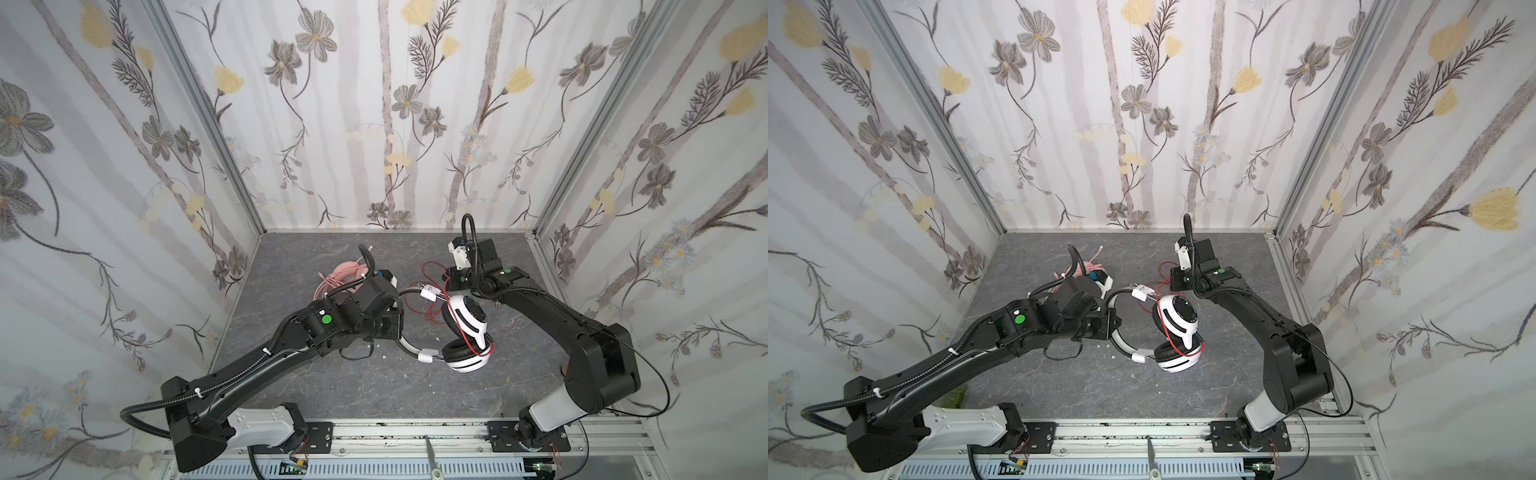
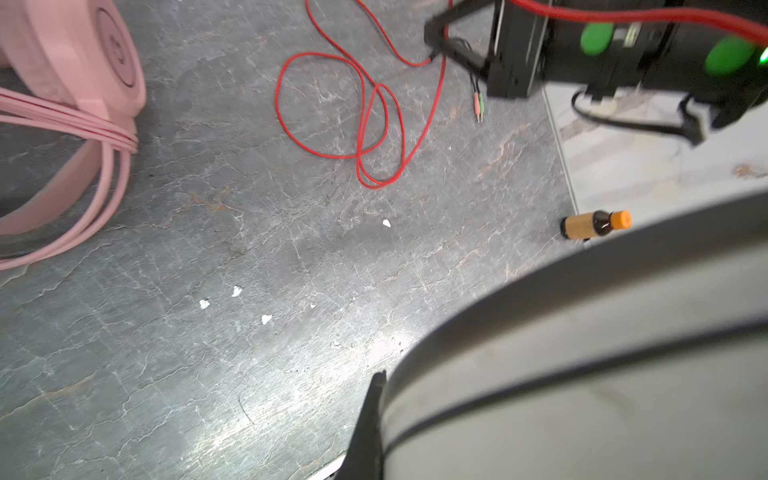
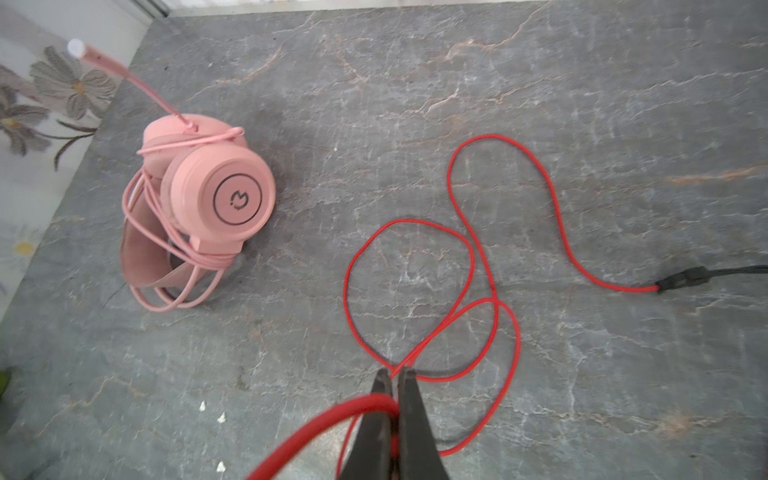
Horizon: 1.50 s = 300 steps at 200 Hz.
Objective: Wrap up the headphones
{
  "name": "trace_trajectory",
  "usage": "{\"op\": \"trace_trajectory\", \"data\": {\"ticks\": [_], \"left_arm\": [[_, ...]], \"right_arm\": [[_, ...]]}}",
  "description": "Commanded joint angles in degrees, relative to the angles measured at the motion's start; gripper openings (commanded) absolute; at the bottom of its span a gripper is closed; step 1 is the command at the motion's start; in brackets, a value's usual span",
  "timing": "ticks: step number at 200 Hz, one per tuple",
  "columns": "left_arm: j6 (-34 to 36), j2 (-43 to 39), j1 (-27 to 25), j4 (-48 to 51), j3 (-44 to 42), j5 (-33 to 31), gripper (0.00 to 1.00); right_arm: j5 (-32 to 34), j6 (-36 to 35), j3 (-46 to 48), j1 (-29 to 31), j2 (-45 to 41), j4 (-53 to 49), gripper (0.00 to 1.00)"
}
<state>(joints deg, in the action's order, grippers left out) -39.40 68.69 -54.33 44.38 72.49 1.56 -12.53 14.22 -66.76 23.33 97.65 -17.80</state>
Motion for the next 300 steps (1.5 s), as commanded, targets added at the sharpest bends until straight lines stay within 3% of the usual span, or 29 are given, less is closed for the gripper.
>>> {"op": "trace_trajectory", "data": {"ticks": [1, 57, 106, 145, 184, 300], "left_arm": [[-4.3, -2.8, 3.0, -3.9, -0.8, 1.3, 0.00], [-7.7, -2.5, 10.6, -0.8, 7.3, 3.2, 0.00], [-11.0, 1.3, 14.0, 2.0, 14.7, 2.2, 0.00], [-14.1, 0.3, 16.7, -0.3, 13.6, 0.6, 0.00], [-16.2, -0.8, 18.8, -4.0, 11.5, 2.6, 0.00], [-19.1, -0.4, 25.4, -6.0, 11.2, -3.5, 0.00]], "right_arm": [[-4.7, 0.5, 3.8, 1.2, -2.7, 7.3, 0.00], [0.9, -3.4, 11.8, 8.6, -10.8, 7.9, 0.01], [0.0, -1.9, 16.3, 11.4, -13.7, 10.0, 0.01], [-2.3, -0.5, 18.5, 11.7, -15.6, 11.0, 0.01], [-0.2, -1.9, 19.8, 11.7, -17.3, 9.6, 0.01], [2.7, -1.0, 27.7, 15.2, -27.9, 4.9, 0.01]]}}
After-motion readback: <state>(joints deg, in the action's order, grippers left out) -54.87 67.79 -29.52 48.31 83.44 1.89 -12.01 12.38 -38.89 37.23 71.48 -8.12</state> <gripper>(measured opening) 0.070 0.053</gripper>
